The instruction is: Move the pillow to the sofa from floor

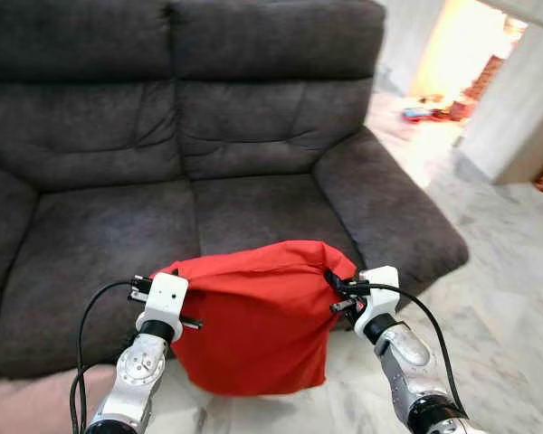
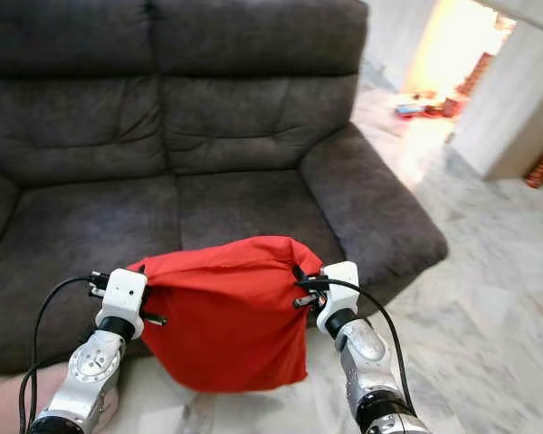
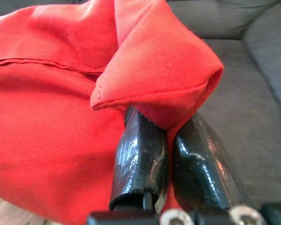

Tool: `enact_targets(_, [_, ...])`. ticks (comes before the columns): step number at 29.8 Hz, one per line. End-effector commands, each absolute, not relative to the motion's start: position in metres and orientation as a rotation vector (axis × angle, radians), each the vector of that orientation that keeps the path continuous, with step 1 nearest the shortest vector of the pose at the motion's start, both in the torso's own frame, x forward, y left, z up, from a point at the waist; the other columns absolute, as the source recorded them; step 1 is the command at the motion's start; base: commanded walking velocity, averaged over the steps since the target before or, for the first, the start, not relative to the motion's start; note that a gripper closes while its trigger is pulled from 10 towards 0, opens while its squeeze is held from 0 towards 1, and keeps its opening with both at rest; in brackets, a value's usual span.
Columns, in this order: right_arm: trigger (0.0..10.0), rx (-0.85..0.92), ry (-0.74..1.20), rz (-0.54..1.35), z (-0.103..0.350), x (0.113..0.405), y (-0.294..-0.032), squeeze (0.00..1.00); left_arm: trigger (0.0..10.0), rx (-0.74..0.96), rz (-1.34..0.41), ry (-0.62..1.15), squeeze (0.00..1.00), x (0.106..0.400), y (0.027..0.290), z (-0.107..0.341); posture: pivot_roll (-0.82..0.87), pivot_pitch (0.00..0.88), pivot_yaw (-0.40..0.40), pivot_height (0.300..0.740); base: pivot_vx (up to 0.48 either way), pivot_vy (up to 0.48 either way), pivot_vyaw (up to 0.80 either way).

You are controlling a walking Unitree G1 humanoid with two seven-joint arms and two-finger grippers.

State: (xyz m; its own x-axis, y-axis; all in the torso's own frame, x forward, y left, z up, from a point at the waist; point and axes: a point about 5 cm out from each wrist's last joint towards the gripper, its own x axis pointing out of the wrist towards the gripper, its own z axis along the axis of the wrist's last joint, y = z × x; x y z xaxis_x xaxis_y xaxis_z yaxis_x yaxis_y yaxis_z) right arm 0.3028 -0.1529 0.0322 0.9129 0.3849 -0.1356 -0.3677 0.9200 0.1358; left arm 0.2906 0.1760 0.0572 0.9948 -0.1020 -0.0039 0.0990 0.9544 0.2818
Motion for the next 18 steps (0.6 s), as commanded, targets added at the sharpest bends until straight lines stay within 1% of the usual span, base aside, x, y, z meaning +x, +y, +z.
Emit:
enact_targets(1, [10.0, 0.093, 0.074, 0.384, 0.047, 0.3102, -0.1557, 0.0, 10.0, 0.289, -0.088, -0.08, 0.0, 0.2951, 0.1762, 0.0689, 0.14, 0.018, -0.075, 0.74, 0.0, -0.307, 0.8])
enact_targets(3, [10.0, 0.096, 0.08, 0.385, 0.0461, 0.3099, -0.1555, 0.0, 10.0, 0.288, -0.087, -0.08, 0.0, 0.2953, 0.1762, 0.069, 0.14, 0.019, -0.075, 0.74, 0.0, -0.3, 0.64])
enact_targets(7, [10.0, 0.117, 0.085, 0.371, 0.045, 0.3096, -0.1564, 0.0, 10.0, 0.286, -0.086, -0.081, 0.0, 0.295, 0.1763, 0.069, 0.14, 0.025, -0.077, 0.74, 0.0, -0.302, 0.0])
enact_targets(18, [10.0, 0.105, 0.096, 0.364, 0.0446, 0.3105, -0.158, 0.0, 10.0, 0.282, -0.082, -0.077, 0.0, 0.2939, 0.1774, 0.0675, 0.14, 0.035, -0.081, 0.74, 0.0, -0.3, 0.0])
